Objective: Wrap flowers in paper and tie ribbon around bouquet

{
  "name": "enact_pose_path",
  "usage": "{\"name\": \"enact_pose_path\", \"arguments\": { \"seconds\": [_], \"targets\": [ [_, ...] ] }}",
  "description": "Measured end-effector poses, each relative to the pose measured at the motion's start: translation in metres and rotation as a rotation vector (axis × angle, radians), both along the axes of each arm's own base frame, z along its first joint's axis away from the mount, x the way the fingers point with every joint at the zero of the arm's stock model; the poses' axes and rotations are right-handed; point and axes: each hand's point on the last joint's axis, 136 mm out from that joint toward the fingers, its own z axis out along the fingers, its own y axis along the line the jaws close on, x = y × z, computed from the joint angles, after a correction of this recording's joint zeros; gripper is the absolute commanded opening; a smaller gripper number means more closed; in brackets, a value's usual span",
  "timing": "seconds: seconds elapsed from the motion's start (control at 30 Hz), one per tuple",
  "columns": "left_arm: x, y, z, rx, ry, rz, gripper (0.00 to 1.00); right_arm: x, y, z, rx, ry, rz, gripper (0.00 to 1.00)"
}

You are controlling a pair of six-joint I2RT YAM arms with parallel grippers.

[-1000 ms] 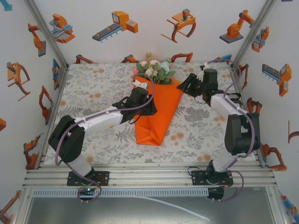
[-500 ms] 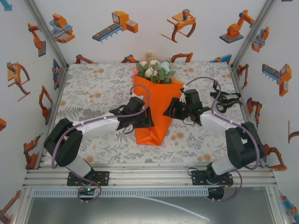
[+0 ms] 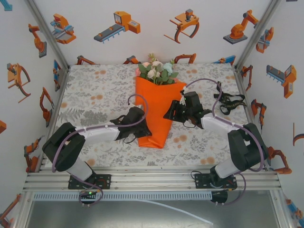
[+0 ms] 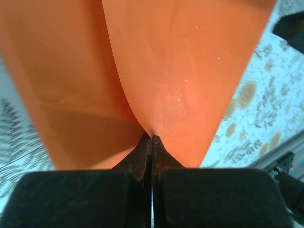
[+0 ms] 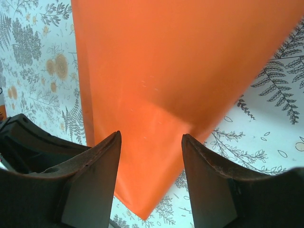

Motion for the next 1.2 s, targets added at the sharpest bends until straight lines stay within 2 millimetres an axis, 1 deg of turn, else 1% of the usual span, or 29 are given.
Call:
{"name": "enact_pose_path", "arguments": {
  "seconds": [0.1,0.2,0.27,0.33,0.4,0.5,0.57,0.63,0.7,0.77,0.83,0.87,0.9,0.97,1.0,1.07,1.13,1.2],
  "targets": [
    [0.002,0.016,-0.004,0.024,-0.038,0.076,0.00,0.000,0.000,-0.002,-0.004,0.003,0.002,0.53],
    [0.004,0.023,-0.008,0.031,-0.062,0.123,0.00,0.000,0.001,-0.008,-0.007,0.017,0.006,0.53],
    [0.006,0.024,-0.009,0.029,-0.069,0.144,0.00,-0.001,0.005,-0.012,-0.007,0.028,0.018,0.52],
    [0.008,0.023,-0.010,0.023,-0.075,0.164,0.00,-0.001,0.012,-0.010,-0.004,0.026,0.039,0.51],
    [0.011,0.024,-0.011,0.020,-0.077,0.186,0.00,-0.002,0.024,-0.004,0.005,0.013,0.072,0.48],
    [0.012,0.027,-0.011,0.022,-0.080,0.217,0.00,-0.005,0.040,0.007,0.033,-0.015,0.118,0.46],
    [0.012,0.029,-0.012,0.029,-0.081,0.241,0.00,-0.005,0.048,0.008,0.049,-0.026,0.134,0.45],
    [0.013,0.034,-0.014,0.040,-0.076,0.267,0.00,-0.002,0.051,0.001,0.054,-0.015,0.127,0.44],
    [0.013,0.038,-0.014,0.045,-0.072,0.296,0.00,0.002,0.052,-0.014,0.052,0.011,0.113,0.44],
    [0.013,0.043,-0.014,0.053,-0.070,0.321,0.00,0.003,0.052,-0.036,0.036,0.052,0.100,0.45],
    [0.014,0.044,-0.014,0.054,-0.067,0.334,0.00,0.004,0.051,-0.052,0.021,0.084,0.087,0.45],
    [0.014,0.044,-0.014,0.053,-0.066,0.335,0.01,0.004,0.051,-0.056,0.023,0.095,0.083,0.45],
    [0.014,0.044,-0.014,0.053,-0.066,0.336,0.07,0.007,0.050,-0.055,0.024,0.085,0.076,0.45],
    [0.014,0.044,-0.014,0.056,-0.069,0.331,0.22,0.009,0.050,-0.054,0.028,0.074,0.072,0.45],
    [0.014,0.044,-0.013,0.057,-0.072,0.326,0.28,0.010,0.050,-0.053,0.030,0.071,0.071,0.45],
    [0.014,0.044,-0.007,0.075,-0.098,0.293,0.39,0.011,0.050,-0.052,0.031,0.066,0.069,0.46],
    [0.013,0.050,0.000,0.119,-0.132,0.260,0.45,0.011,0.050,-0.052,0.032,0.065,0.069,0.45],
    [0.011,0.059,0.013,0.180,-0.179,0.220,0.46,0.011,0.050,-0.052,0.032,0.065,0.069,0.46]
  ]
}}
